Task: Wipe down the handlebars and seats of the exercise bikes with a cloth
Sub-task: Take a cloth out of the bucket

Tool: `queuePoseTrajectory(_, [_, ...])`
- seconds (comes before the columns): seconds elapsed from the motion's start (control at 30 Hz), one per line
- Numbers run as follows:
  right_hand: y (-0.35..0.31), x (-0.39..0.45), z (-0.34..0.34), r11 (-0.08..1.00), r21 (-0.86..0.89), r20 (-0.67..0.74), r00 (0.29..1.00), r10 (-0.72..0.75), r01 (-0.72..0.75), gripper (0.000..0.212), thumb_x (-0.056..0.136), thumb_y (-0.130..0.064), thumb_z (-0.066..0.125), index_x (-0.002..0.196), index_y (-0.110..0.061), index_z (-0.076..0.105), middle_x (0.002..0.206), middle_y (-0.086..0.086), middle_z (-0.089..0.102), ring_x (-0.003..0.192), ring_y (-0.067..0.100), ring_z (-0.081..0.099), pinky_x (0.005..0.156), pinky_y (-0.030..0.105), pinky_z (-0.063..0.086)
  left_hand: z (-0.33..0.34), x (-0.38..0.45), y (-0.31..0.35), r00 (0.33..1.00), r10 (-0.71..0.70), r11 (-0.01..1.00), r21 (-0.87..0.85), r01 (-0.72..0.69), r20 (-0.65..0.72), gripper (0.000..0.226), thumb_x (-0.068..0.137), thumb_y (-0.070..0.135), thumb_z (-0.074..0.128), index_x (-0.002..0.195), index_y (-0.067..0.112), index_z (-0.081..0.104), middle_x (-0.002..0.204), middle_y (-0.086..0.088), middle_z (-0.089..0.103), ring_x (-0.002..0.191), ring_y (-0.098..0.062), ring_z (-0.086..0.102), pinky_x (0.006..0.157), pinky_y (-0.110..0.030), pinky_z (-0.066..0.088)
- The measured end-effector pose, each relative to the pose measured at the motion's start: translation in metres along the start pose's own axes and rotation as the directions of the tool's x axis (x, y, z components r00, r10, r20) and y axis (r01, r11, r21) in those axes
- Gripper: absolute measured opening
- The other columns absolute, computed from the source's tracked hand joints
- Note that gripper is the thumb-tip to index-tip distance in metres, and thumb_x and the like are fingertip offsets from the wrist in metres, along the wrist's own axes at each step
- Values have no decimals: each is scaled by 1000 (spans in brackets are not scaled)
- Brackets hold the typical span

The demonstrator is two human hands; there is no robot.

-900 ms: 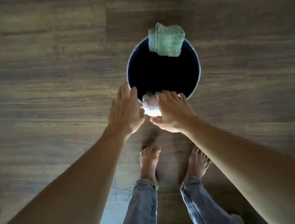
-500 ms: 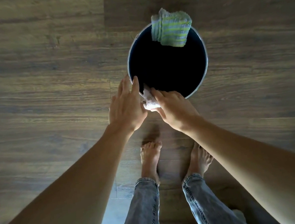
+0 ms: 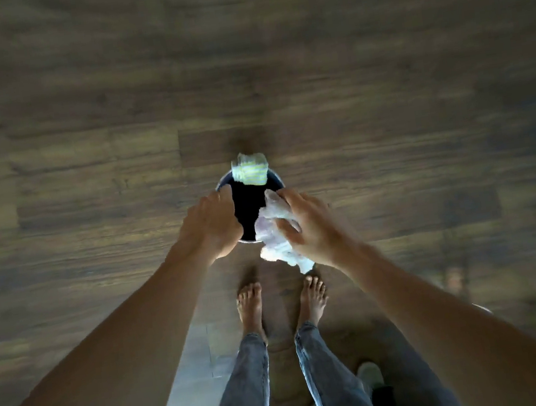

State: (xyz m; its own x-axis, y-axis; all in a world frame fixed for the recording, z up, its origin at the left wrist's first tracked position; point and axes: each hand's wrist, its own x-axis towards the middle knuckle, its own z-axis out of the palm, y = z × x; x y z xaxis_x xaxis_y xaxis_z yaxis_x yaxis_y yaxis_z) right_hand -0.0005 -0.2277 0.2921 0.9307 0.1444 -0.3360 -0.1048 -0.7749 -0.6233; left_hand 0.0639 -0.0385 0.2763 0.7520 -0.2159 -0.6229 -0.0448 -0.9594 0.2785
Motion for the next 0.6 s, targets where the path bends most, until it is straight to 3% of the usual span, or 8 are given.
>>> queuePoseTrajectory(0.13, [-54, -39, -118, 999, -33, -118, 993, -12, 8, 40, 89, -36, 60, 126, -20, 60, 103, 6, 73, 90, 35, 68, 66, 35, 48, -109, -53, 76, 987, 156, 986, 69, -154, -36, 49, 96, 12, 50, 145, 12, 44, 137, -16, 58, 124, -39, 56, 99, -44, 44])
queuePoseTrajectory(0.27, [-89, -92, -219, 999, -27, -258, 965, 39, -47, 51, 83, -61, 45, 124, -34, 58, 103, -1, 74, 90, 30, 70, 71, 43, 56, -194, -97, 140, 952, 282, 959, 62, -276, -117, 43, 97, 9, 49, 140, 6, 48, 130, -21, 62, 120, -40, 59, 97, -43, 47])
queuePoseTrajectory(0.43, [-89, -150, -328, 996, -72, -429, 903, 19, -56, 37, 92, -50, 61, 125, -33, 57, 97, -1, 74, 87, 31, 70, 70, 40, 55, -258, -126, 236, 854, 460, 886, 69, -458, -242, 37, 94, 13, 53, 131, 10, 55, 119, -22, 68, 110, -40, 65, 94, -45, 52])
queuePoseTrajectory(0.53, [-75, -182, -385, 995, -45, -532, 845, 51, -88, 45, 88, -59, 53, 129, -39, 54, 98, -8, 74, 84, 24, 70, 72, 36, 56, -280, -136, 310, 799, 544, 838, 110, -535, -254, 35, 95, 18, 55, 130, 13, 57, 121, -19, 68, 111, -39, 66, 95, -47, 53])
queuePoseTrajectory(0.6, [-56, -204, -421, 992, -29, -571, 817, 84, -123, 40, 90, -54, 56, 127, -40, 55, 90, -11, 69, 75, 21, 64, 68, 33, 50, -287, -140, 363, 760, 600, 799, 147, -583, -249, 37, 96, 20, 55, 132, 14, 57, 127, -17, 66, 114, -38, 64, 98, -45, 52])
